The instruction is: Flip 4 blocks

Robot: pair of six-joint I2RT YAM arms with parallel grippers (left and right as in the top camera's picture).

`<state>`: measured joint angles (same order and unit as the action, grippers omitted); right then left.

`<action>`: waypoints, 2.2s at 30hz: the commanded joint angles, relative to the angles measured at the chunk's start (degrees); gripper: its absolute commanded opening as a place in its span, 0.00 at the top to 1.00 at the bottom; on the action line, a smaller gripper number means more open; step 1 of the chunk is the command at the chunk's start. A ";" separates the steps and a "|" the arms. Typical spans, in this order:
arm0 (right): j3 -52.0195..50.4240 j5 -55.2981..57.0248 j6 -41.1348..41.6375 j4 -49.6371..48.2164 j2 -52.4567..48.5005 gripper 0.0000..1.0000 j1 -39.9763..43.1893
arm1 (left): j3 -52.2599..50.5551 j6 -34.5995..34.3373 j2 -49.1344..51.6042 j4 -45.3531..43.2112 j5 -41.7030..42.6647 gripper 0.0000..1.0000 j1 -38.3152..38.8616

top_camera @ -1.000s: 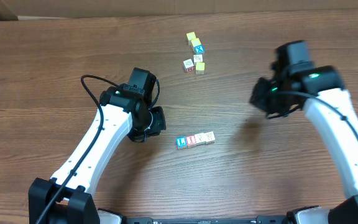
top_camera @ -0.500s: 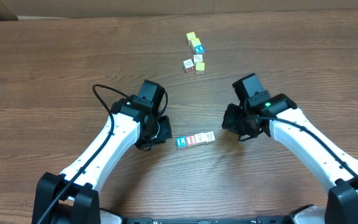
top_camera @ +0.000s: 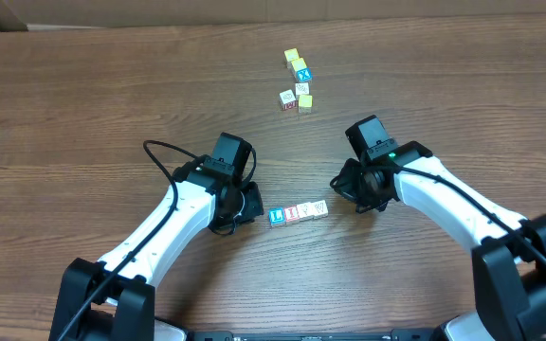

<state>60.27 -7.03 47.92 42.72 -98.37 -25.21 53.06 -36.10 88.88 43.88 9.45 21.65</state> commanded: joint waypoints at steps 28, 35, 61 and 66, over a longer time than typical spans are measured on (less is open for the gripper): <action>-1.42 6.97 6.36 -3.39 -0.79 0.96 -6.08 | -0.63 -4.22 7.02 -4.96 -4.70 0.96 6.23; -4.79 6.99 7.67 -8.63 -0.79 0.96 -8.98 | -0.63 -4.22 7.02 -4.96 -4.70 0.96 6.23; -4.83 4.35 7.69 -10.36 -0.79 0.96 -8.96 | -0.63 -4.22 7.02 -5.81 -3.63 0.96 6.25; -4.83 4.35 7.91 -11.02 -0.79 0.96 -8.96 | -0.63 -4.20 7.10 -7.37 -3.67 0.96 6.23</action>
<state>55.70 -2.52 55.33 32.45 -99.13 -34.22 52.84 -39.09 95.50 37.41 5.28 27.77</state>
